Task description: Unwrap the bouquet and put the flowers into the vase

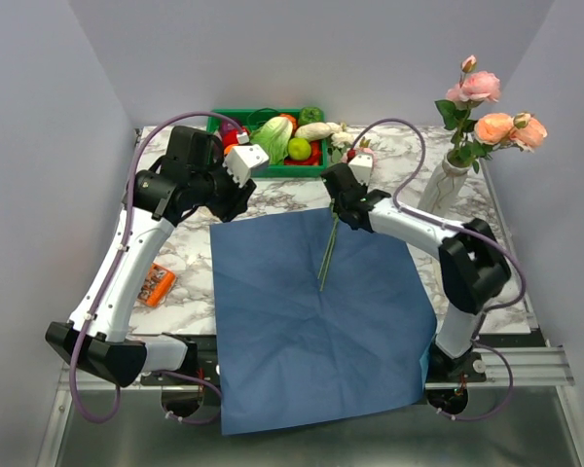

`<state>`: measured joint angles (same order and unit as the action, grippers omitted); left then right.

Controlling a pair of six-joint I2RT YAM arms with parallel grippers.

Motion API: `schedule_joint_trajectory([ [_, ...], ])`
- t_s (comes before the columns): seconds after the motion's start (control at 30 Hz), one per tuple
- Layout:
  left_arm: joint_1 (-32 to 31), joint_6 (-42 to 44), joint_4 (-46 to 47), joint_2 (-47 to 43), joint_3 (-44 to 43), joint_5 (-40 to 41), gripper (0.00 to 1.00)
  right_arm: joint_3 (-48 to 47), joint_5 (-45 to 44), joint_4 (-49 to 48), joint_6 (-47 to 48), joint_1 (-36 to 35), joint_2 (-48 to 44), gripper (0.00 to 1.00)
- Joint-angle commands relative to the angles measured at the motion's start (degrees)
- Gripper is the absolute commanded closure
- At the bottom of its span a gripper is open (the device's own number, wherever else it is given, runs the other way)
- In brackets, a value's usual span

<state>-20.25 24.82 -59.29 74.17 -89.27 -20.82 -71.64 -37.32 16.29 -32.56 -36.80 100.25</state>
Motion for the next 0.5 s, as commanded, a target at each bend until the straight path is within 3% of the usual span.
schedule_joint_trajectory([
  [0.0, 0.39, 0.05, 0.22, -1.31, -0.64, 1.13, 0.49, -8.14, 5.84, 9.36, -7.87, 2.34, 6.7, 0.63],
  [0.47, 0.39, 1.11, 1.19, -0.52, 0.77, 1.31, 0.49, -22.58, 10.69, 14.03, -6.65, 8.23, 20.51, 0.62],
])
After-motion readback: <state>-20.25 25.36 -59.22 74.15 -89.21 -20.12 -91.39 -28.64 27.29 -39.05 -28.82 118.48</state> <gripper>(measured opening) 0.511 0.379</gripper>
